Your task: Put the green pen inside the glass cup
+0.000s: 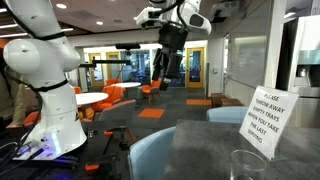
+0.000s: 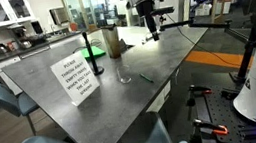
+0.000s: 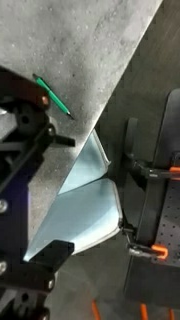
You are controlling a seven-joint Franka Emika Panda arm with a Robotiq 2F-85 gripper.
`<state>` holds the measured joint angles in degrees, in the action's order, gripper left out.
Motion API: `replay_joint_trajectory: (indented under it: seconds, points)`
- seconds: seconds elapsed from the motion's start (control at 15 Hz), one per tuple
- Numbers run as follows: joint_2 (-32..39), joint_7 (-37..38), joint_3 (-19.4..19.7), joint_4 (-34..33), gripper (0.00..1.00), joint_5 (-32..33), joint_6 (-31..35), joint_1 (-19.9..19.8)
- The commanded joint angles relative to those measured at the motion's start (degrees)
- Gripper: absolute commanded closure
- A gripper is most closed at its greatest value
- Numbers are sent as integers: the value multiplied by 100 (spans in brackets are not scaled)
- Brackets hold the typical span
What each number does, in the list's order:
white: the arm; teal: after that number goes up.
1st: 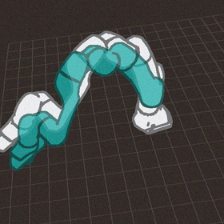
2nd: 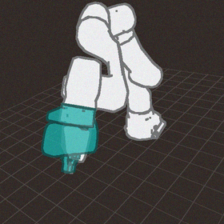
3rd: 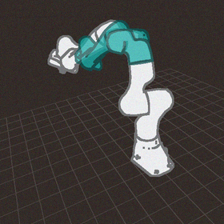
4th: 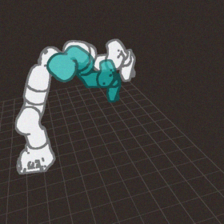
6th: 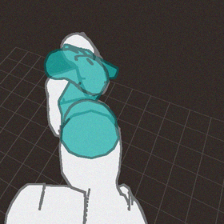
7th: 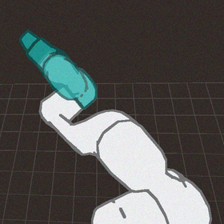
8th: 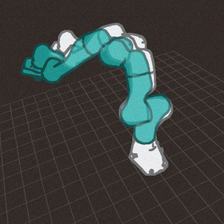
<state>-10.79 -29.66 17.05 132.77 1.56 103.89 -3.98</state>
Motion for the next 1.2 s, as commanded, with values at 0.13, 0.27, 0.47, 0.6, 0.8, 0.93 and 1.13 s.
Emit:
replay_joint_trajectory:
  seconds: [0.13,0.27,0.47,0.6,0.8,0.93,1.13]
  points:
    - [11,-24,-155,-14,0,-27,-15,-161]
    - [11,-24,-155,-14,0,-27,-14,-161]
    - [-86,604,-210,153,0,29,640,-230]
    - [-32,939,-223,142,0,-69,1085,-306]
    - [172,1571,-211,111,0,-177,1783,-444]
    - [430,1926,-162,133,0,-258,2309,-565]
    - [948,2375,-97,217,0,-499,3113,-780]
